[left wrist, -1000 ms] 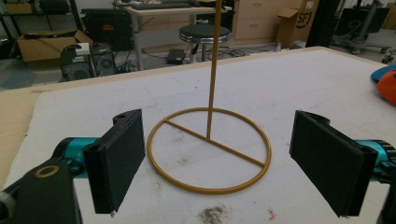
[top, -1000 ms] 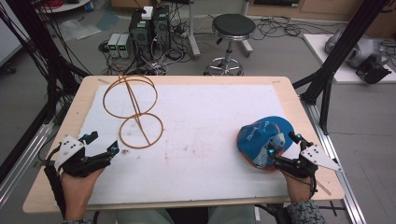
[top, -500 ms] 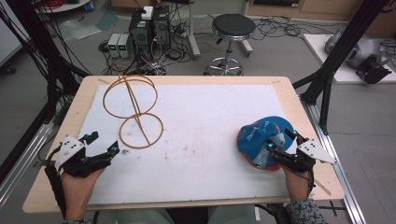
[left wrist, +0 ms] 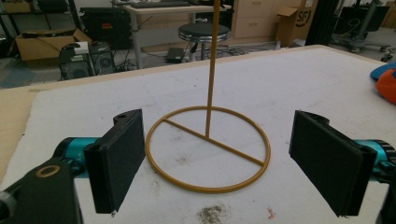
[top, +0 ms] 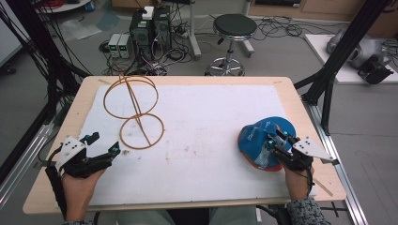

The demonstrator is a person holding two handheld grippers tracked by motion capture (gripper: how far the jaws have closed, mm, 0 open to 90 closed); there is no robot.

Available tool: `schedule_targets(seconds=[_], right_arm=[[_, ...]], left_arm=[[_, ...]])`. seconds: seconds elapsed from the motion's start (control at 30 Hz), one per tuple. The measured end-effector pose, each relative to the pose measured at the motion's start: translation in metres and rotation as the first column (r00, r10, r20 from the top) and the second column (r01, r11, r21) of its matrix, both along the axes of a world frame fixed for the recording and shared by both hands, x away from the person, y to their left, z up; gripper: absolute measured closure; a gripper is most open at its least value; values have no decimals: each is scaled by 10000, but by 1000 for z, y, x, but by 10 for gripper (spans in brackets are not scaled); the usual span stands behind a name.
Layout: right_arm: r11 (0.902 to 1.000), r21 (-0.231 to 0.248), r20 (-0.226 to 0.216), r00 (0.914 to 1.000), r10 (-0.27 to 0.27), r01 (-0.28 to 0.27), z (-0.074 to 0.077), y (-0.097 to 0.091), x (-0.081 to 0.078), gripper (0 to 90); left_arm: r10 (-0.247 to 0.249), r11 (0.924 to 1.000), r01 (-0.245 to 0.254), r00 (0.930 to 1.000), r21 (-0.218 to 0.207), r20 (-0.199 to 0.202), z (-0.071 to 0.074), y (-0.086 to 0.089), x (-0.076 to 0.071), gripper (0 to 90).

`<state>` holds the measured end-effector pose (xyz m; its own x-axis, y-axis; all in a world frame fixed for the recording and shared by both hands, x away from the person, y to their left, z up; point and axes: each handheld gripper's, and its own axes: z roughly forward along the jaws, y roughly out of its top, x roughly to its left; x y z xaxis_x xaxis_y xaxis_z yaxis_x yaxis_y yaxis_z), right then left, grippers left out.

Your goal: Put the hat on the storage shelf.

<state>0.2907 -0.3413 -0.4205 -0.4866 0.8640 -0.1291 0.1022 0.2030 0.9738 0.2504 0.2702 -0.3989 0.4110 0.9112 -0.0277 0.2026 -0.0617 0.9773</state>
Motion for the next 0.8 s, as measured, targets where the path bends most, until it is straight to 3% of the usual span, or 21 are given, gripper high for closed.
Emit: schedule_targets(seconds=[0.13,0.27,0.57,0.8], right_arm=[[9996,-276,-98,9999,-40,37,3,3,0,798],[9996,-257,-197,9998,-70,65,4,3,0,868],[10000,36,-152,9999,-13,14,12,5,2,882],[9984,556,-140,9999,-80,87,22,9,7,883]], left_arm=[[29,10000,-29,10000,24,1,0,1,0,188],[41,10000,-41,10000,-7,0,0,2,-1,189],[107,9999,-107,9999,-54,27,1,4,-1,189],[89,9999,-88,10000,-49,33,2,4,-1,190]])
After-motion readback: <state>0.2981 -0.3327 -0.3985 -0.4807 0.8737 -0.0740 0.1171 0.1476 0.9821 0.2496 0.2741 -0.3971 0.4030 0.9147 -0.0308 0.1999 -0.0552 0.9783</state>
